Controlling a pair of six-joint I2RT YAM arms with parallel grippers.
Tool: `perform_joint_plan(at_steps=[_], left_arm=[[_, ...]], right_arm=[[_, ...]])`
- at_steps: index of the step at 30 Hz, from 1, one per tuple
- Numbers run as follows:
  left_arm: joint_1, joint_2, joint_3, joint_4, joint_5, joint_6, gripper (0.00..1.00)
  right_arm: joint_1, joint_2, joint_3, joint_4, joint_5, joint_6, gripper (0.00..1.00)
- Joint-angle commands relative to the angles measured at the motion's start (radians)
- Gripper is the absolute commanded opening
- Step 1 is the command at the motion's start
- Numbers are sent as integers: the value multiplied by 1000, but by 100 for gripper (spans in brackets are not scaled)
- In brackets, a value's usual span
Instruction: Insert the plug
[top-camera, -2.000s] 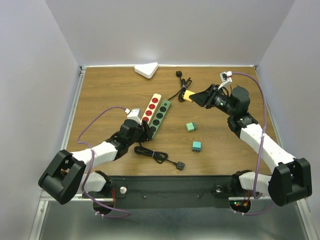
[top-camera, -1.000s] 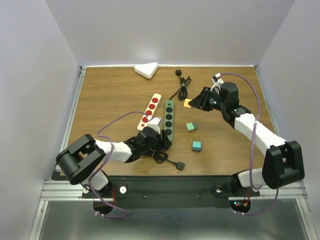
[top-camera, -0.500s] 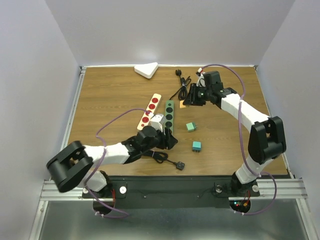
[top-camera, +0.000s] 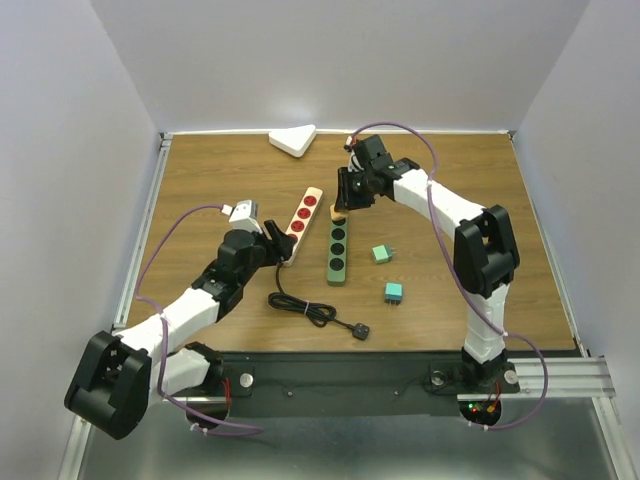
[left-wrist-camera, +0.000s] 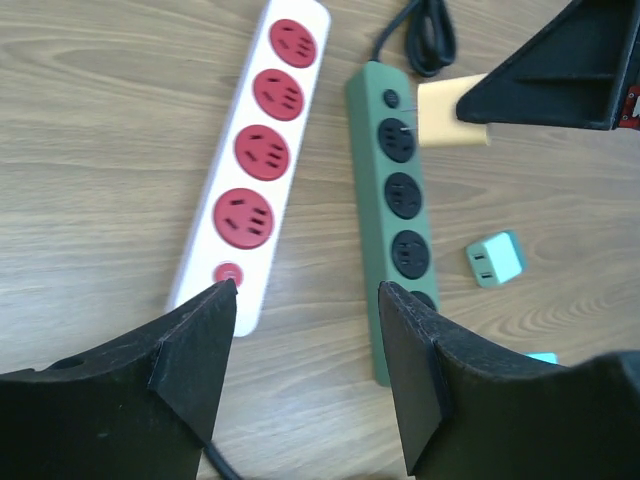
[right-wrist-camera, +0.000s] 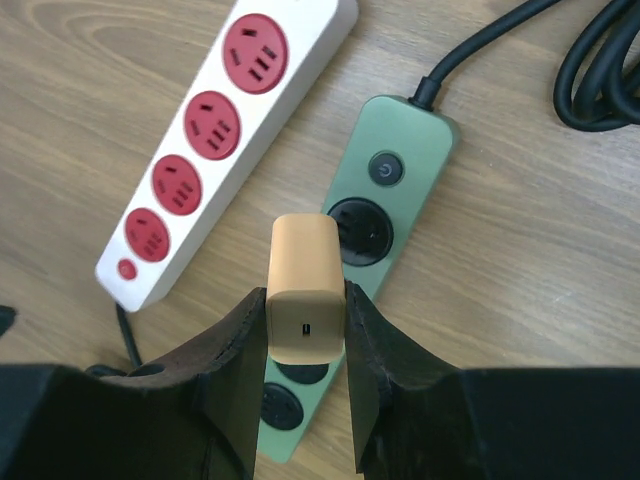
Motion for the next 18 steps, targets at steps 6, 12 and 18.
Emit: perform_joint_plan(at_steps=[6,12,18], left_arm=[[83,-11,33,-10,94,80,69],[102,-17,39,-21,102,106,70],[106,-23,39,-32,102,115,70]], right_arm=[[25,79,134,-135,136,-18,0],[27,98,159,-152,161,-18,1],[40,127,190,-176,156,-23,0]])
